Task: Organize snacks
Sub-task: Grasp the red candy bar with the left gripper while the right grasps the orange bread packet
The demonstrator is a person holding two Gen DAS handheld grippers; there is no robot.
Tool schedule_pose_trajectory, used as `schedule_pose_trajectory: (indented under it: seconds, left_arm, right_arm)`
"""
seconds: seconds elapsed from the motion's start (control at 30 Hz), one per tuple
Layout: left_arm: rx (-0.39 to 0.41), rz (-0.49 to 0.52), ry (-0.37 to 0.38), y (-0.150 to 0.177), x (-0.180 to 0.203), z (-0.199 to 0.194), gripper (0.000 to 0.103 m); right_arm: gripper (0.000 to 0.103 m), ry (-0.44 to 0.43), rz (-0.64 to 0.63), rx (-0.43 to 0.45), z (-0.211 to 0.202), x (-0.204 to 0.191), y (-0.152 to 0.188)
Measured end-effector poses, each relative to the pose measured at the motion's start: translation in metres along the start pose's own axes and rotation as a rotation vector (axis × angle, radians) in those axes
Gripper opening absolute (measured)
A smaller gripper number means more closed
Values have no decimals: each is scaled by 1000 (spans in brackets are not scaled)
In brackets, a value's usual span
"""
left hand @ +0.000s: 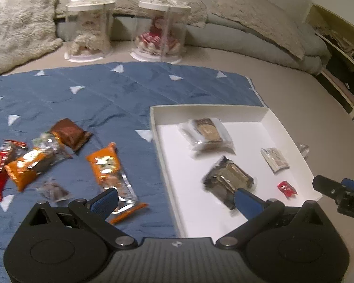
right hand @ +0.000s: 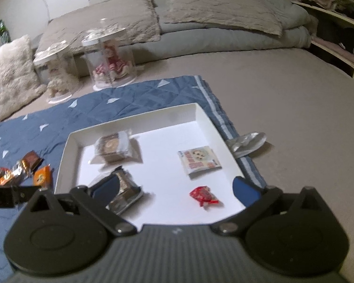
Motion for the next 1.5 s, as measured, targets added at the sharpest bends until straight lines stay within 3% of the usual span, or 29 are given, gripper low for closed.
schedule_pose_trajectory:
  seconds: [0.93,1.2,1.4,1.5]
  left_arm:
    - [65,-129,-231,21,-186,-63,103]
    - [65,-210,-301,24,-252,-53,103]
    - [51,-246,-351,27,-291,-28,103]
    - [52,-247,-363,27,-303,-15,103]
  right_arm:
    - [102,-201,-229,-32,23,-172,20]
    - [102,-260,-264,-53,40,-206,25]
    - [102,-303,-303,-116,58,-230,34]
    - [97,-318,-311,-126,65,-241,35]
Point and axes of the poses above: each gripper's, at about its wrist camera, not at the fingertips, and z roughly the way its jaws point, x to its right, y to its underside, the point moved 8 cm from there along z, roughly the way its jaws point, and after that the axes turned 8 degrees about z, right-handed, at the moved point
